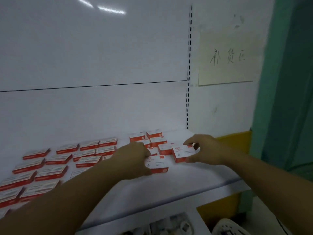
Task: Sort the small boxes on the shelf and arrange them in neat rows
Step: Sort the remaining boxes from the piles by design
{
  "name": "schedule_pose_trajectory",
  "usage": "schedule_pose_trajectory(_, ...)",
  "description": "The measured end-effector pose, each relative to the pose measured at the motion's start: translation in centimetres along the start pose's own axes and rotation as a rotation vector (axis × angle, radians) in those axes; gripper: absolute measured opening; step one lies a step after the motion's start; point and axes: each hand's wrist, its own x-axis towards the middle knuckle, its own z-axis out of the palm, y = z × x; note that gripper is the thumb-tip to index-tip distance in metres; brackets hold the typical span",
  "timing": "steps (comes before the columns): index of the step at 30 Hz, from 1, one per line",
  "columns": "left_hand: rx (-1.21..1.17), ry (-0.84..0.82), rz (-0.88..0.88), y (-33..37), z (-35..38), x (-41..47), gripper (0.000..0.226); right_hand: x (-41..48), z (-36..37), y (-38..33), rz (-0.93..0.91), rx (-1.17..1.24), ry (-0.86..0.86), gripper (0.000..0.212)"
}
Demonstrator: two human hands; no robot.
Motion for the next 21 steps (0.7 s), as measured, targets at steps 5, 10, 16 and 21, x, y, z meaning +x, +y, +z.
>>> schedule_pose_trajectory(5, 0.013, -0.122, -0.041, 0.4, 1.4, 1.6, 0.038, 2.1, 2.0, 2.2, -0.071, 0.041, -0.076, 0.039)
schedule_pose_trajectory(10, 0.023, -0.137, 0.004, -0.7, 1.4, 1.3, 0.054, 2.8, 2.8, 3.0, -0.092, 0.012, -0.065, 0.059)
schedule_pose_trajectory(16, -0.028, 0.039, -0.154, -6.4, -2.3, -2.7, 0.066, 3.8, 2.5, -2.1, -0.178, -0.122, 0.141, 0.052)
schedule_pose_trajectory(21, 0.053, 0.012, -0.338, -15.5, -4.2, -11.7, 0.072, 4.4, 7.2, -13.9, -0.317, -0.18, -0.01, 0.066)
